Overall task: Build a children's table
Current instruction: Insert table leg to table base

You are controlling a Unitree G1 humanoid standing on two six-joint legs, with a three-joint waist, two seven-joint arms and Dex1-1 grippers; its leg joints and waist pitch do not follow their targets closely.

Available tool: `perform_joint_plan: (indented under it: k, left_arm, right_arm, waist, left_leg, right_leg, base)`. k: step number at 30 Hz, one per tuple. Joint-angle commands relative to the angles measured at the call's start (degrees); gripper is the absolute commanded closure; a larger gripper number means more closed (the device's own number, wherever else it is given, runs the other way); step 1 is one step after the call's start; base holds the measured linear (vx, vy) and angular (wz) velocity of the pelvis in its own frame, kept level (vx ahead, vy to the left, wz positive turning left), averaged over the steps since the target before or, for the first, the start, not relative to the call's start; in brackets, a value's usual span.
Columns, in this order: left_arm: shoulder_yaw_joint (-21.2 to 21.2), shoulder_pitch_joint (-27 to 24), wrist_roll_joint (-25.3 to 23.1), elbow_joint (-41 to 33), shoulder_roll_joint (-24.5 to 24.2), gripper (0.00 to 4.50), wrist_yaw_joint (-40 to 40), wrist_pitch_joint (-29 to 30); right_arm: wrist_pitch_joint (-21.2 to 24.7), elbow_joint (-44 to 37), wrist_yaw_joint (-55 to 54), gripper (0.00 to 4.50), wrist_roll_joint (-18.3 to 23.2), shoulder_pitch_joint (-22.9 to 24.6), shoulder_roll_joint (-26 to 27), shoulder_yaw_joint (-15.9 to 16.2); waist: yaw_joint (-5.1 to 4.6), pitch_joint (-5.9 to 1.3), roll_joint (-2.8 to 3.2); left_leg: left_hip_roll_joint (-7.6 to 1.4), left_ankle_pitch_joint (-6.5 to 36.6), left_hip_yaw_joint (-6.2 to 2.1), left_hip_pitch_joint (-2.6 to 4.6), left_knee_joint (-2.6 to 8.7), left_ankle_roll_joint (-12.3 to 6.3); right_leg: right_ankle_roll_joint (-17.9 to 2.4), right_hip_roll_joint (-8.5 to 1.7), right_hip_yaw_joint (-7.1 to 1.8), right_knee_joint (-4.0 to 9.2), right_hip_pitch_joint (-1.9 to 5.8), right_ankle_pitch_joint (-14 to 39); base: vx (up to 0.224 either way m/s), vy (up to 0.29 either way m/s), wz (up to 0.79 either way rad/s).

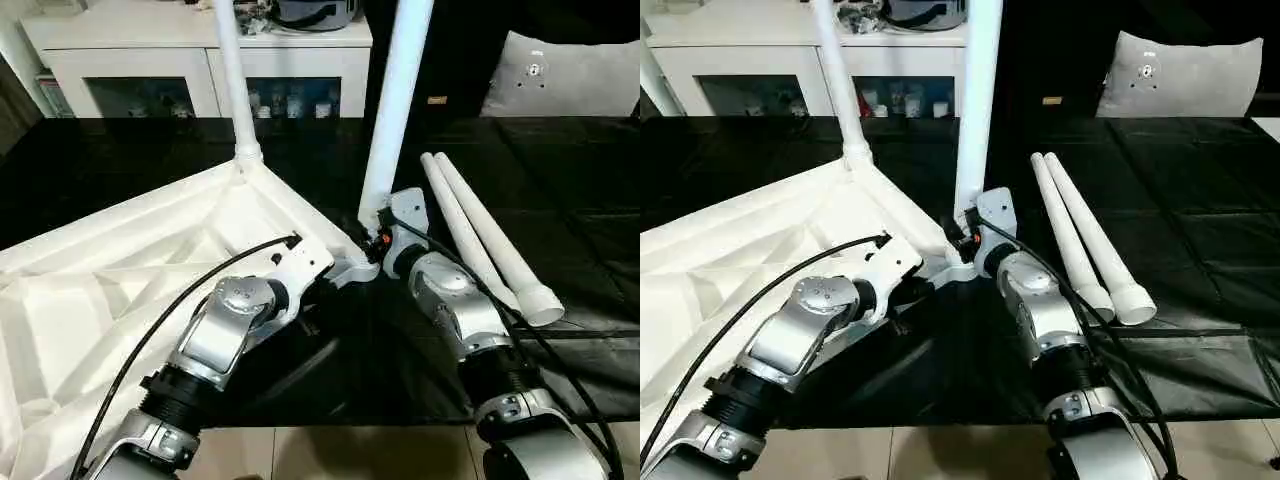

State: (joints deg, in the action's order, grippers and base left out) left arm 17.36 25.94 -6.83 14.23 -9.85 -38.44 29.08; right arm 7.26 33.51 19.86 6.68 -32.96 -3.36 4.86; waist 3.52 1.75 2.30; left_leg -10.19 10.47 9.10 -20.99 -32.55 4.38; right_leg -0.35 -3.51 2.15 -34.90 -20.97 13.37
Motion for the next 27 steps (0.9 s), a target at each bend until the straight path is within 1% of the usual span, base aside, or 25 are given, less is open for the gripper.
perform_joint_plan:
  k: [1, 4, 6, 8, 9, 10, 11, 12, 13, 15, 16, 17, 18, 19, 20, 21, 22, 23, 24, 25, 27]
  left_arm:
    - [3.7, 0.3, 0.6, -5.2, 1.9, 4.50, -2.1, -1.6]
    - [3.5, 0.1, -0.2, -5.0, 1.3, 4.50, -1.6, -1.7]
    - [3.2, 0.4, 0.0, -4.6, 0.9, 4.50, -1.3, -1.9]
    - [2.5, 1.0, 0.3, -3.9, 0.1, 4.50, -1.1, -2.5]
    - [2.3, 1.2, 0.2, -3.5, -0.2, 4.50, -1.1, -3.1]
    - [2.0, 1.4, 0.2, -3.0, -0.7, 4.50, -1.2, -3.9]
    - [1.8, 1.6, 0.1, -2.6, -1.1, 4.50, -1.4, -4.7]
    - [1.4, 1.8, 0.1, -1.9, -1.6, 4.50, -1.5, -5.6]
    - [0.7, 2.0, -0.1, -0.7, -2.3, 4.50, -1.8, -7.0]
    - [0.6, 2.1, -0.1, -0.6, -2.4, 4.50, -1.8, -7.2]
    - [0.3, 2.2, -0.3, -0.1, -2.7, 4.50, -2.0, -7.8]
    - [0.0, 2.4, -0.3, 0.8, -3.4, 4.50, -2.5, -8.8]
    - [-0.3, 2.5, -0.1, 1.5, -4.0, 4.50, -3.0, -9.6]
    - [-0.3, 2.9, 0.2, 2.7, -5.0, 4.50, -3.7, -10.9]
    - [-0.2, 3.1, 0.5, 3.5, -5.8, 4.50, -4.4, -11.9]
    - [-0.2, 3.2, 0.6, 3.8, -6.1, 4.50, -4.7, -12.2]
    - [0.0, 3.3, 0.7, 4.5, -6.8, 4.50, -5.6, -13.2]
    - [0.0, 3.4, 0.8, 4.9, -7.1, 4.50, -6.1, -13.9]
    - [0.1, 3.4, 0.8, 5.1, -7.3, 4.50, -6.4, -14.1]
    - [0.3, 3.5, 1.0, 5.6, -7.9, 4.50, -7.8, -15.1]
    - [0.7, 3.4, 1.2, 6.0, -8.6, 4.50, -9.4, -16.3]
  right_arm:
    - [4.9, 8.2, -0.2, 2.61, -1.0, 2.6, 1.5, 1.6]
    - [4.5, 8.9, -0.2, 2.61, -0.6, 2.3, 1.8, 1.0]
    - [4.2, 9.2, 0.3, 1.91, 0.0, 2.0, 2.0, 0.3]
    - [3.3, 9.5, 0.5, 1.89, -0.3, 1.7, 1.8, 0.2]
    - [3.0, 9.6, 0.7, 1.89, -0.4, 1.7, 1.7, 0.2]
    - [2.5, 9.5, 0.9, 1.86, -0.5, 1.7, 1.6, 0.1]
    - [2.1, 9.5, 1.2, 1.86, -0.5, 1.8, 1.4, 0.1]
    - [1.7, 9.1, 1.8, 1.65, -0.5, 1.9, 1.1, 0.1]
    - [1.0, 7.9, 2.9, 1.43, -0.4, 2.6, 0.5, 0.2]
    - [0.9, 7.8, 3.0, 1.43, -0.4, 2.6, 0.5, 0.2]
    - [0.5, 7.2, 3.6, 1.29, -0.5, 3.0, 0.2, 0.2]
    - [-0.1, 5.8, 4.8, 1.14, -0.3, 3.9, -0.5, 0.1]
    - [-0.7, 4.1, 6.2, 1.14, 0.0, 4.8, -1.2, 0.2]
    - [-1.3, 1.6, 8.5, 1.02, 0.5, 6.4, -2.3, 0.3]
    - [-1.7, -0.3, 9.9, 0.93, 0.7, 7.6, -3.4, 0.5]
    - [-1.9, -1.0, 10.6, 0.84, 0.7, 8.0, -3.9, 0.6]
    - [-2.1, -2.8, 12.2, 0.67, 0.8, 9.1, -5.1, 0.9]
    - [-2.1, -3.7, 13.0, 0.58, 0.9, 9.6, -5.7, 1.0]
    - [-2.2, -4.1, 13.4, 0.49, 1.0, 9.7, -6.0, 1.1]
    - [-2.7, -5.3, 15.0, 0.49, 1.1, 10.3, -7.1, 1.4]
    - [-3.2, -6.8, 16.8, 0.23, 1.2, 10.8, -8.3, 1.7]
  waist:
    - [0.14, -2.11, 0.01]
    - [0.05, -2.01, -0.07]
    - [-0.02, -1.97, -0.15]
    - [-0.01, -2.12, -0.10]
    - [0.06, -2.23, -0.08]
    - [0.25, -2.48, -0.11]
    - [0.29, -2.61, -0.15]
    - [0.29, -2.48, -0.09]
    - [0.29, -2.59, -0.06]
    - [0.41, -2.56, -0.12]
    - [0.59, -2.54, -0.04]
    - [0.70, -2.66, -0.10]
    - [0.92, -2.72, -0.26]
    - [1.14, -2.74, -0.12]
    - [1.26, -2.66, -0.19]
    - [1.53, -2.92, -0.17]
    - [1.60, -2.87, -0.17]
    - [1.66, -2.97, -0.15]
    - [1.63, -3.05, -0.13]
    - [1.59, -3.19, 0.09]
    - [1.63, -3.23, -0.06]
  left_leg:
    - [-2.75, 12.8, -0.78, 0.19, 4.26, -1.59]
    - [-2.79, 14.9, -0.82, 0.30, 4.46, -0.96]
    - [-2.80, 15.6, -0.85, 0.28, 4.55, -0.69]
    - [-2.84, 15.5, -0.88, 0.35, 4.49, -0.60]
    - [-2.84, 14.6, -0.84, 0.35, 4.37, -0.67]
    - [-2.77, 12.5, -0.74, 0.28, 4.10, -0.86]
    - [-2.77, 11.1, -0.73, 0.18, 3.96, -1.12]
    - [-2.64, 9.9, -0.72, -0.03, 3.91, -1.77]
    - [-2.69, 9.6, -0.69, 0.05, 3.82, -2.03]
    - [-2.70, 9.3, -0.59, 0.15, 3.74, -2.27]
    - [-2.70, 9.3, -0.53, 0.16, 3.71, -2.38]
    - [-2.70, 8.8, -0.55, 0.11, 3.60, -2.46]
    - [-2.66, 7.6, -0.53, -0.05, 3.48, -2.73]
    - [-2.62, 7.1, -0.47, -0.01, 3.31, -3.26]
    - [-2.50, 7.1, -0.46, -0.11, 3.26, -3.56]
    - [-2.58, 6.1, -0.52, -0.12, 3.18, -3.81]
    - [-2.57, 5.7, -0.52, -0.15, 3.12, -4.00]
    - [-2.58, 5.0, -0.51, -0.15, 3.03, -4.29]
    - [-2.62, 4.5, -0.52, -0.18, 2.98, -4.39]
    - [-2.63, 4.3, -0.47, -0.17, 2.78, -4.50]
    - [-2.56, 3.6, -0.45, -0.33, 2.62, -5.04]
  right_leg:
    - [-10.9, -4.39, -2.34, 4.63, 1.35, 7.0]
    - [-10.3, -4.46, -2.41, 4.95, 1.25, 10.1]
    - [-10.1, -4.46, -2.44, 5.00, 1.21, 10.7]
    - [-10.3, -4.52, -2.48, 4.93, 1.19, 10.1]
    - [-10.7, -4.50, -2.48, 4.78, 1.21, 8.4]
    - [-11.2, -4.40, -2.44, 4.42, 1.43, 4.5]
    - [-11.4, -4.37, -2.43, 4.14, 1.55, 2.1]
    - [-11.6, -4.25, -2.29, 3.98, 1.61, -0.3]
    - [-11.8, -4.33, -2.22, 3.86, 1.67, -1.4]
    - [-12.1, -4.32, -2.22, 3.82, 1.69, -2.0]
    - [-12.3, -4.39, -2.24, 3.94, 1.66, -1.6]
    - [-12.2, -4.43, -2.23, 3.87, 1.83, -2.0]
    - [-11.7, -4.31, -2.22, 3.67, 1.95, -3.6]
    - [-11.7, -4.25, -2.20, 3.60, 1.86, -4.9]
    - [-11.4, -4.23, -2.22, 3.63, 1.92, -5.0]
    - [-11.1, -4.31, -2.21, 3.38, 2.04, -6.1]
    - [-11.0, -4.22, -2.17, 3.33, 1.96, -6.7]
    - [-11.1, -4.15, -2.10, 3.17, 1.95, -8.1]
    - [-11.6, -4.19, -2.06, 3.02, 1.97, -9.0]
    - [-12.0, -4.08, -2.00, 2.89, 1.92, -10.4]
    - [-12.5, -4.09, -1.92, 2.66, 2.02, -12.4]
  base:
    - [0.000, 0.000, 0.00]
    - [0.000, 0.000, 0.00]
    - [0.000, 0.000, 0.00]
    - [0.000, 0.000, 0.00]
    - [0.000, 0.000, 0.00]
    - [0.000, 0.000, 0.00]
    - [0.000, 0.000, 0.00]
    - [0.000, 0.000, 0.00]
    - [0.000, 0.000, 0.00]
    - [0.000, 0.000, 0.00]
    - [0.000, 0.000, 0.00]
    - [0.000, 0.000, 0.00]
    - [0.000, 0.000, 0.00]
    - [0.000, 0.000, 0.00]
    - [0.000, 0.000, 0.00]
    - [0.000, 0.000, 0.00]
    - [0.000, 0.000, 0.00]
    - [0.000, 0.000, 0.00]
    - [0.000, 0.000, 0.00]
    - [0.000, 0.000, 0.00]
    - [0.000, 0.000, 0.00]
